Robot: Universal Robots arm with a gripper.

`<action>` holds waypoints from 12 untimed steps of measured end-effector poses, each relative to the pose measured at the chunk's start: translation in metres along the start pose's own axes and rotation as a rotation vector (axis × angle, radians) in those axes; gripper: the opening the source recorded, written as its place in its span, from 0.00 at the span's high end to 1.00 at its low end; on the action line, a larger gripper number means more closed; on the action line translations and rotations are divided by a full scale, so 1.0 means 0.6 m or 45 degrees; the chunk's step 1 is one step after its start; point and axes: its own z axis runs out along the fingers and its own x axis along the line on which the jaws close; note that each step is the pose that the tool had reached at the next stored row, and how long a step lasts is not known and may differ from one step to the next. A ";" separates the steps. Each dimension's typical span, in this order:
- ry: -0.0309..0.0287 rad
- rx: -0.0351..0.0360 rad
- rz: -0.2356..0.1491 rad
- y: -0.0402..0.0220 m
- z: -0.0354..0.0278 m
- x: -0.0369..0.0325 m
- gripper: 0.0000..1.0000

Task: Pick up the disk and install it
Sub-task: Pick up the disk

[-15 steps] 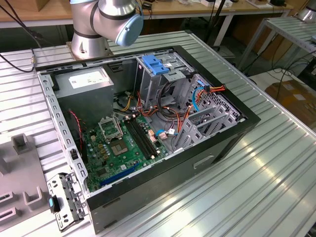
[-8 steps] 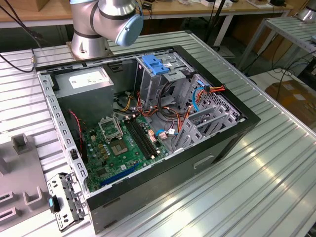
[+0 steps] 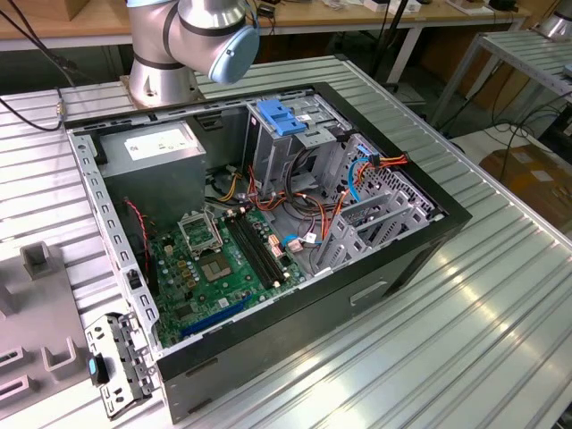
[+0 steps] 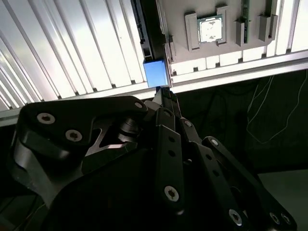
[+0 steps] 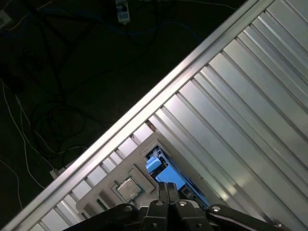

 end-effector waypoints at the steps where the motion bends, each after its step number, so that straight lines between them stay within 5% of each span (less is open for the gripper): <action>1: 0.0002 0.0001 -0.002 0.000 0.000 0.000 0.89; 4: 0.0022 0.0014 -0.053 0.000 0.000 0.000 0.89; 12: 0.0123 0.0072 -0.295 0.000 0.000 0.000 0.89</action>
